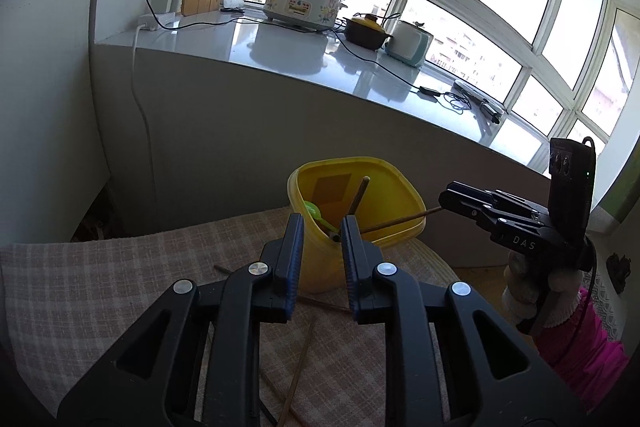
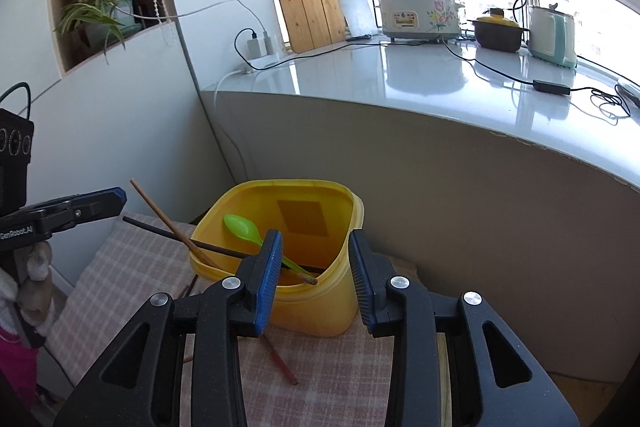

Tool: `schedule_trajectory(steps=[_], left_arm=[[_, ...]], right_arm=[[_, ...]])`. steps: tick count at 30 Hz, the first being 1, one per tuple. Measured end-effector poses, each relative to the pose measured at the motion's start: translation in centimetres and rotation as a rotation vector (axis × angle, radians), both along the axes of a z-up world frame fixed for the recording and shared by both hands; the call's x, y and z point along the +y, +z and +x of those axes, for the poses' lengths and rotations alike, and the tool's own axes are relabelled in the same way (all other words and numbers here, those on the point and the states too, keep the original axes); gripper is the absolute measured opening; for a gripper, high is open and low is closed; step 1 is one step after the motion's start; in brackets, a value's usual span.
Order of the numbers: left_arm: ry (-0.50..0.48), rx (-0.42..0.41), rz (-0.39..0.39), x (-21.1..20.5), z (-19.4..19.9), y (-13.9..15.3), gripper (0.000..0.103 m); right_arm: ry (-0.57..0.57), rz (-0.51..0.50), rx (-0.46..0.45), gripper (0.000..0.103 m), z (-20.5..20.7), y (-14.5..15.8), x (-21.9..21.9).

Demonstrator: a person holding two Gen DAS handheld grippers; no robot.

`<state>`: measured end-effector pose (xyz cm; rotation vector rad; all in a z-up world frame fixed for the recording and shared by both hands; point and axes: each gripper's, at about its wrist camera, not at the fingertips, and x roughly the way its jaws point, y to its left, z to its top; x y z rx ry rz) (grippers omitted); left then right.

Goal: Organize utensils
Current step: 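Move both tools back down toward the remaining chopsticks on the table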

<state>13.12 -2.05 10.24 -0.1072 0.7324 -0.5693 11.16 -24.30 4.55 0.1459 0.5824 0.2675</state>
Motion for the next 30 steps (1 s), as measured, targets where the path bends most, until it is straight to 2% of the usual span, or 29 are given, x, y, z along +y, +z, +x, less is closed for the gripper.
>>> schedule_trajectory(steps=[5,10,17,23,30], left_arm=[[0.036,0.021,0.05,2.6,-1.4,-1.7,0.018],[0.071,0.099,0.083,5.2,-2.2,-4.7,0.018],[0.083,0.187,0.119,7.1,-4.1,-8.8,0.018],[0.076,0.252,0.127,7.5,-5.0,-11.3,0.018],[0.042,0.293,0.153,6.8,-5.1,-12.8,0.018]], right_arm=[[0.013,0.01,0.007,0.032,-2.0,0.0,0.8],[0.058,0.017,0.034,0.032,-4.0,-0.8,2.4],[0.16,-0.04,0.09,0.032,-5.6,-2.9,5.9],[0.195,-0.08,0.176,0.032,-5.4,-5.7,8.3],[0.209,-0.017,0.324,0.032,-4.0,-9.2,9.3]])
